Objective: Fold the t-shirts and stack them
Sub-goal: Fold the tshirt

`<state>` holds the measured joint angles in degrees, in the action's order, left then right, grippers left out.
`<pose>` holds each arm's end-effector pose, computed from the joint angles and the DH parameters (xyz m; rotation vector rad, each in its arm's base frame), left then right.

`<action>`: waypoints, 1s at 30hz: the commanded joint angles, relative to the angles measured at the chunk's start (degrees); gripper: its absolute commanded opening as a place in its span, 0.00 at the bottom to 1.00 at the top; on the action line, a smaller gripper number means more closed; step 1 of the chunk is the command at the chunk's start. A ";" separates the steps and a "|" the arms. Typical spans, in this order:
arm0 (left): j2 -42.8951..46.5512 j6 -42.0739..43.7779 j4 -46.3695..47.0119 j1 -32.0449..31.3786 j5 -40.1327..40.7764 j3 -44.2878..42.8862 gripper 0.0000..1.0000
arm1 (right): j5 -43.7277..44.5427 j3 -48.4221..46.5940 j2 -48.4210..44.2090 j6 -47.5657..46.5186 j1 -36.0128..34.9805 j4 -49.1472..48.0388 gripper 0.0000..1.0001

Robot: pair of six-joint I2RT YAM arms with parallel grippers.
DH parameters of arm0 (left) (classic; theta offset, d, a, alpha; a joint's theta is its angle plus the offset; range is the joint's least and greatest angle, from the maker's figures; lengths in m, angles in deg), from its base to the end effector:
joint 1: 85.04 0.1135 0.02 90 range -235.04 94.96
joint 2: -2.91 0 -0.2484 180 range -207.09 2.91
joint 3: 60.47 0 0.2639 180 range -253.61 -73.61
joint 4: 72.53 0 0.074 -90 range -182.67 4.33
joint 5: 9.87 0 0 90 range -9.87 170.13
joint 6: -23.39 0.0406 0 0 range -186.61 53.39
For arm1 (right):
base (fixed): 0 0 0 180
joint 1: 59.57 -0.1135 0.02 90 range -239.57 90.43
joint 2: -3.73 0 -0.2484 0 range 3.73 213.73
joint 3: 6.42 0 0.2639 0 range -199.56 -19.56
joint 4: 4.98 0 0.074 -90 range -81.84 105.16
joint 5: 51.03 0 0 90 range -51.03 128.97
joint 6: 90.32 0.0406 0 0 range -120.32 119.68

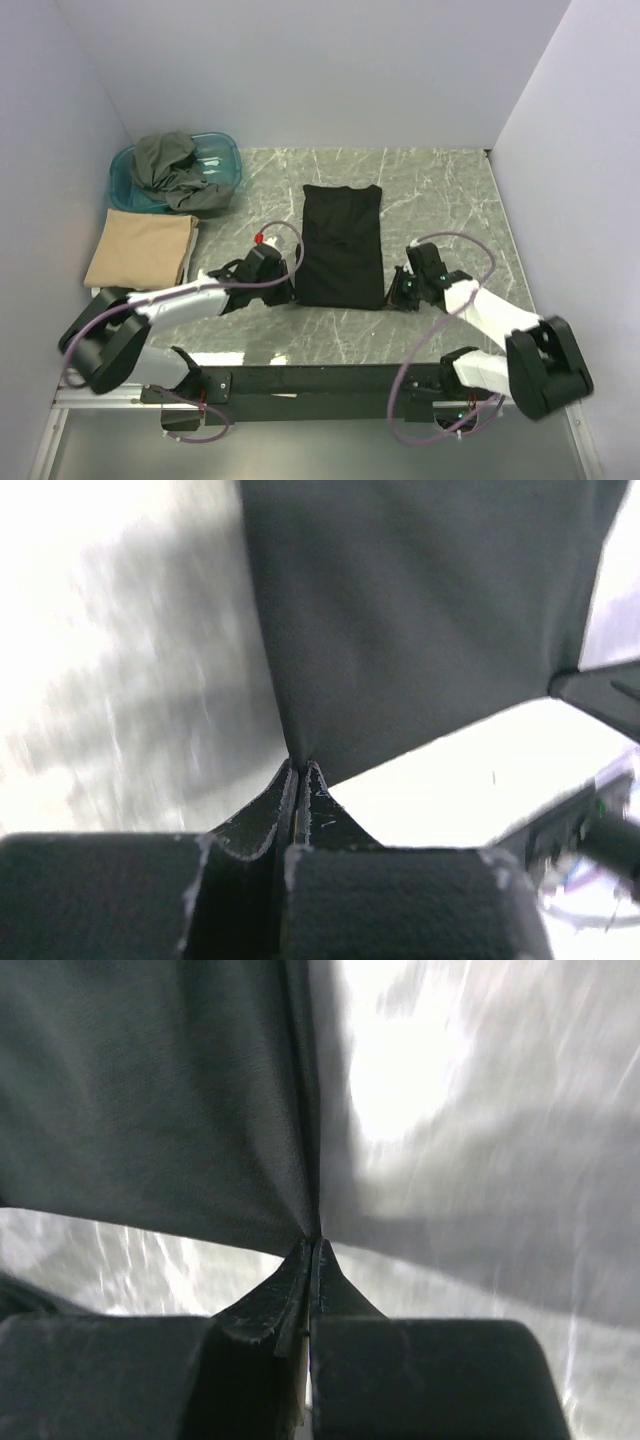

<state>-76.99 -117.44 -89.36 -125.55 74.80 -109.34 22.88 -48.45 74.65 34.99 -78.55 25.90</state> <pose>0.2099 -0.1843 0.1372 -0.1858 2.5719 -0.7944 0.2108 0.0844 0.1231 0.2834 2.7060 0.6770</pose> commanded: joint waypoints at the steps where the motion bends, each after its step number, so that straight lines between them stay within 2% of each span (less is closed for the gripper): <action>1: 7.45 -2.78 -5.10 -3.42 2.24 2.32 0.01 | 0.01 2.51 -8.91 1.60 -3.24 6.69 0.00; 6: 17.47 -6.39 -9.32 -8.26 0.40 3.65 0.01 | -1.92 4.63 -23.85 7.49 -8.26 15.65 0.00; 10: 23.71 -7.01 -11.70 -8.62 2.15 3.38 0.01 | 2.02 -2.46 -28.29 6.27 -8.09 22.15 0.00; 14: 24.88 -3.50 -9.41 -8.62 3.82 1.02 0.01 | 6.07 -9.51 -25.57 3.72 -7.56 24.28 0.00; 16: 23.22 -1.48 -9.50 -8.53 7.76 -2.14 0.01 | 6.69 -13.45 -23.21 2.05 -6.69 24.10 0.00; 19: 20.59 1.07 -6.44 -6.78 9.37 -5.58 0.01 | 8.44 -16.63 -20.83 0.82 -4.84 22.61 0.00; 23: 16.89 4.33 -1.60 -0.11 5.77 -10.31 0.01 | 8.19 -22.70 -16.00 -2.61 -1.86 21.11 0.00; 30: 5.74 7.76 0.51 5.43 0.67 -18.41 0.01 | 4.59 -28.59 -7.91 -4.64 1.92 16.99 0.00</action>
<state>-67.79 -112.74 -92.81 -122.09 78.54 -123.79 29.08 -73.87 64.90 32.52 -78.35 46.27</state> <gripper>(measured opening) 0.013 0.008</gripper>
